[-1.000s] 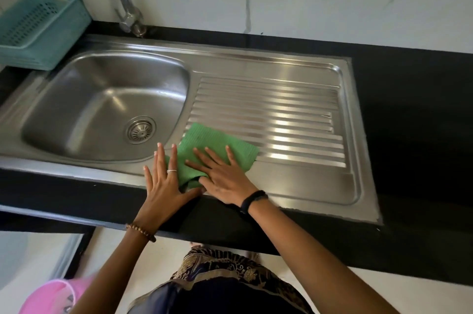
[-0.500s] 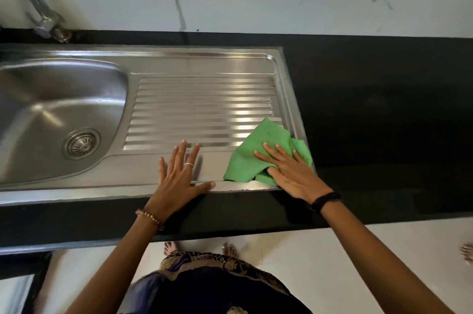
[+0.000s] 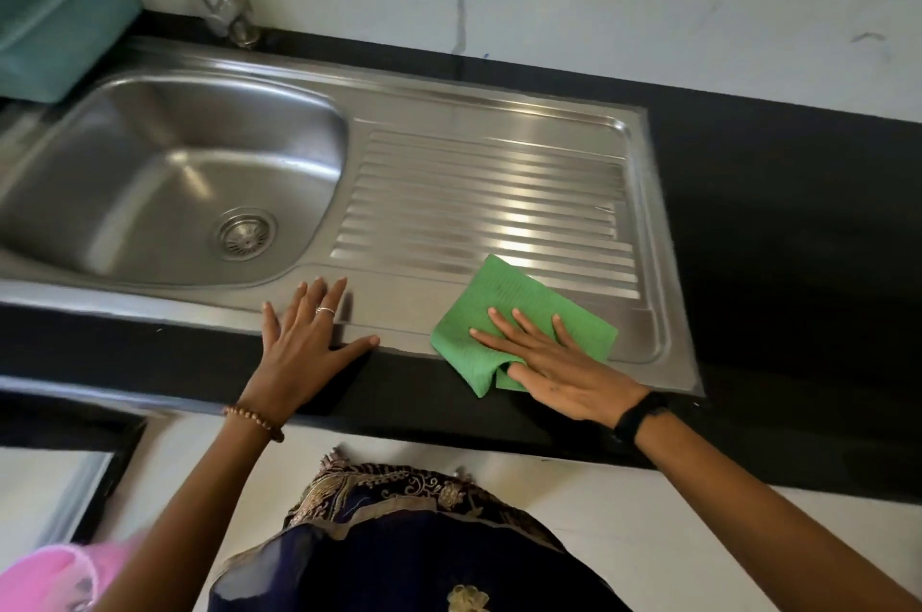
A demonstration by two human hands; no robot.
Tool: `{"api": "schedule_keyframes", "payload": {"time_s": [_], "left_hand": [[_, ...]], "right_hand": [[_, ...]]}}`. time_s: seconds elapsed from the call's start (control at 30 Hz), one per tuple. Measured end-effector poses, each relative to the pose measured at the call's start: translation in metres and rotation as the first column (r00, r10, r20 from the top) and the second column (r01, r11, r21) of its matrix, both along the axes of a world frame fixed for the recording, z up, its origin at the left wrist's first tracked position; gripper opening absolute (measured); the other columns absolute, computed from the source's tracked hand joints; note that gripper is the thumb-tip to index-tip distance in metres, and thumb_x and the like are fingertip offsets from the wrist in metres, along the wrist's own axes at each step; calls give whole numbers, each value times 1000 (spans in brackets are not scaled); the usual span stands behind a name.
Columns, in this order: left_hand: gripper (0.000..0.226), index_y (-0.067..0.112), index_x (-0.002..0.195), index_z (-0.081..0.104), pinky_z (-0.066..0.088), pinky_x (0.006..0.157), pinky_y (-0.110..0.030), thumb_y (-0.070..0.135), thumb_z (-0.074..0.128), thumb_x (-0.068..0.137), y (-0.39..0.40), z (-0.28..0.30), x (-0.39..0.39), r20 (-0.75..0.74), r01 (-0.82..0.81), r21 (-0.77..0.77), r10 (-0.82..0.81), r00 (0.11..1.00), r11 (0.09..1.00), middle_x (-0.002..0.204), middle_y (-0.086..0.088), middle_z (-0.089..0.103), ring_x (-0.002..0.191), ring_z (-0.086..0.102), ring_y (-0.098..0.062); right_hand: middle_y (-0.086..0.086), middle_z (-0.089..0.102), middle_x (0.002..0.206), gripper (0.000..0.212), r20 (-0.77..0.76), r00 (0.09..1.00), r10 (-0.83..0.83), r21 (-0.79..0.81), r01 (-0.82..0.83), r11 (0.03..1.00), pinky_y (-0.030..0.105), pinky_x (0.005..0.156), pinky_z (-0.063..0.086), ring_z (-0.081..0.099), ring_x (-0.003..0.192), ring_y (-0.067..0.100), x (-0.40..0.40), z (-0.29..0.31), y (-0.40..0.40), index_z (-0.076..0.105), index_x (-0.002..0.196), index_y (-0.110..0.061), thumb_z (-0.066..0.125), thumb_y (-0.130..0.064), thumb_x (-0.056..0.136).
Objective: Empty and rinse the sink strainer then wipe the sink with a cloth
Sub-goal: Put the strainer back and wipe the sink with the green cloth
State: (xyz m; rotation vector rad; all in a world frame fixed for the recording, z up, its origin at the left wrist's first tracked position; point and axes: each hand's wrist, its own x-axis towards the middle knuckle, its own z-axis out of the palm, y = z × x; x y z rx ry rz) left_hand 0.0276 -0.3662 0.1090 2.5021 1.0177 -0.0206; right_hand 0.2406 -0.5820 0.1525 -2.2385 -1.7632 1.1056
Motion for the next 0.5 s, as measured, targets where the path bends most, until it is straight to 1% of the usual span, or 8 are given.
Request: {"api": "schedule_keyframes", "payload": {"time_s": [0.1, 0.2, 0.4, 0.5], "left_hand": [[74, 23, 145, 22, -9, 113, -56, 57, 45, 84, 22, 1, -31, -1, -42, 59, 42, 999, 997, 155, 0, 20, 145, 3, -21], [64, 24, 141, 32, -9, 113, -57, 54, 46, 86, 44, 5, -58, 16, -110, 79, 109, 994, 991, 152, 3, 28, 145, 8, -19], [52, 27, 139, 37, -12, 111, -57, 47, 40, 92, 95, 8, -109, -17, -188, 110, 191, 981, 976, 151, 2, 31, 145, 10, -17], [43, 27, 136, 43, -13, 110, -58, 39, 40, 94, 126, 8, -131, -8, -216, 114, 218, 976, 970, 149, 3, 36, 144, 14, -16]], "right_hand": [[-13, -15, 156, 48, -13, 995, 103, 10, -103, 995, 49, 114, -20, -21, 143, 10, -15, -2, 35, 2, 145, -43, 20, -30, 103], [-13, -16, 156, 49, -26, 983, 179, 23, -179, 984, 49, 113, -22, -23, 142, 10, -32, -4, 71, 2, 145, -42, 21, -27, 103], [-13, -16, 157, 52, -9, 955, 297, 60, -296, 953, 48, 112, -24, -23, 142, 10, -94, -13, 170, 3, 146, -42, 24, -27, 101], [-13, -10, 158, 51, -4, 943, 332, 84, -330, 940, 49, 113, -21, -16, 144, 11, -134, -19, 232, 5, 146, -42, 25, -28, 101]]}}
